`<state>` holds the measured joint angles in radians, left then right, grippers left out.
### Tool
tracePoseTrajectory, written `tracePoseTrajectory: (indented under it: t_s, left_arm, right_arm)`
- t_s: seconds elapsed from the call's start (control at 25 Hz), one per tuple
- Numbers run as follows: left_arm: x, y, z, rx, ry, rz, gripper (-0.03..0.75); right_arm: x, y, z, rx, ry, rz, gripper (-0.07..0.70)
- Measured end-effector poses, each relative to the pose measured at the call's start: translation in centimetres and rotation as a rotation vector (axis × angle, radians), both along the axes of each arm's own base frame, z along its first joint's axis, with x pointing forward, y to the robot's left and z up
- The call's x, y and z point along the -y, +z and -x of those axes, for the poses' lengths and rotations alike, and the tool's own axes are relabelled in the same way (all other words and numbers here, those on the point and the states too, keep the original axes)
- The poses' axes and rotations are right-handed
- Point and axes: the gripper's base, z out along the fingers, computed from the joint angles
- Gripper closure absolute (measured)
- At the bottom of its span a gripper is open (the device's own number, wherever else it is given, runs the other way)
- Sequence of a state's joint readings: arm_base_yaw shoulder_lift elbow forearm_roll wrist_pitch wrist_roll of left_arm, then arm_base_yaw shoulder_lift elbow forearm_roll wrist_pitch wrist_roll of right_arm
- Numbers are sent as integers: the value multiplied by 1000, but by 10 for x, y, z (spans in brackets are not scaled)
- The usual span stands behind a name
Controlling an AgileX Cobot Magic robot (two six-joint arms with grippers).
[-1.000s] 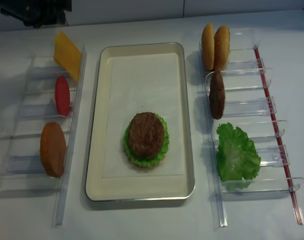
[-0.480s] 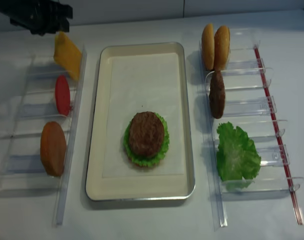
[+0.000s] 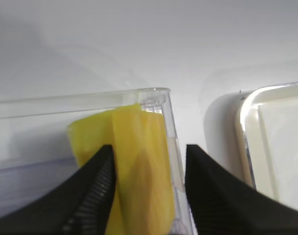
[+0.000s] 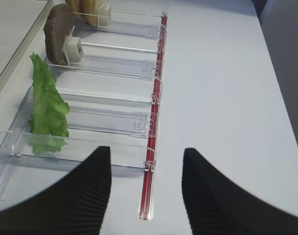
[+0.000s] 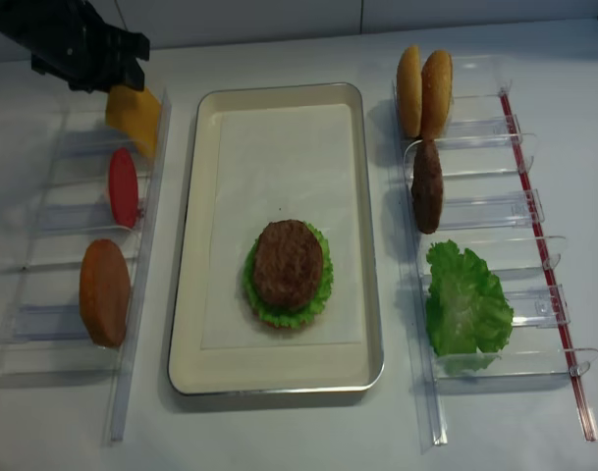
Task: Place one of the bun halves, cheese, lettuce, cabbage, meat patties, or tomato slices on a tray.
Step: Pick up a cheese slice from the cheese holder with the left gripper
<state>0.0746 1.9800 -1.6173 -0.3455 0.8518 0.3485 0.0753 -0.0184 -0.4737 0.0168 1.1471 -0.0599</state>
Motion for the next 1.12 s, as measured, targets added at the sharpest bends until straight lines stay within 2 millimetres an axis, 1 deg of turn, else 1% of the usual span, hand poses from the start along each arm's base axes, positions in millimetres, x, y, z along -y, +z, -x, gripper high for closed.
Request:
tracePoseTrajectory:
  t_s: [0.2, 0.28, 0.4, 0.68, 0.76, 1.0, 1.12]
  left_arm:
    - [0, 0, 1, -7, -4, 4, 423]
    - [0, 0, 1, -7, -4, 4, 447]
    - [1, 0, 1, -8, -4, 4, 509]
    - [1, 0, 1, -8, -6, 4, 722]
    - [1, 0, 1, -8, -6, 4, 734]
    - [1, 2, 1, -5, -6, 3, 736]
    - [1, 16, 6, 29, -7, -1, 736]
  right_arm:
    - [0, 0, 0, 0, -1, -2, 263]
    - [0, 0, 0, 0, -1, -2, 263]
    - [0, 0, 0, 0, -2, -3, 263]
    - [0, 0, 0, 0, -2, -3, 263]
    - [0, 0, 0, 0, -2, -3, 263]
    - [0, 0, 0, 0, -3, -5, 263]
    - [0, 0, 0, 0, -3, -5, 263]
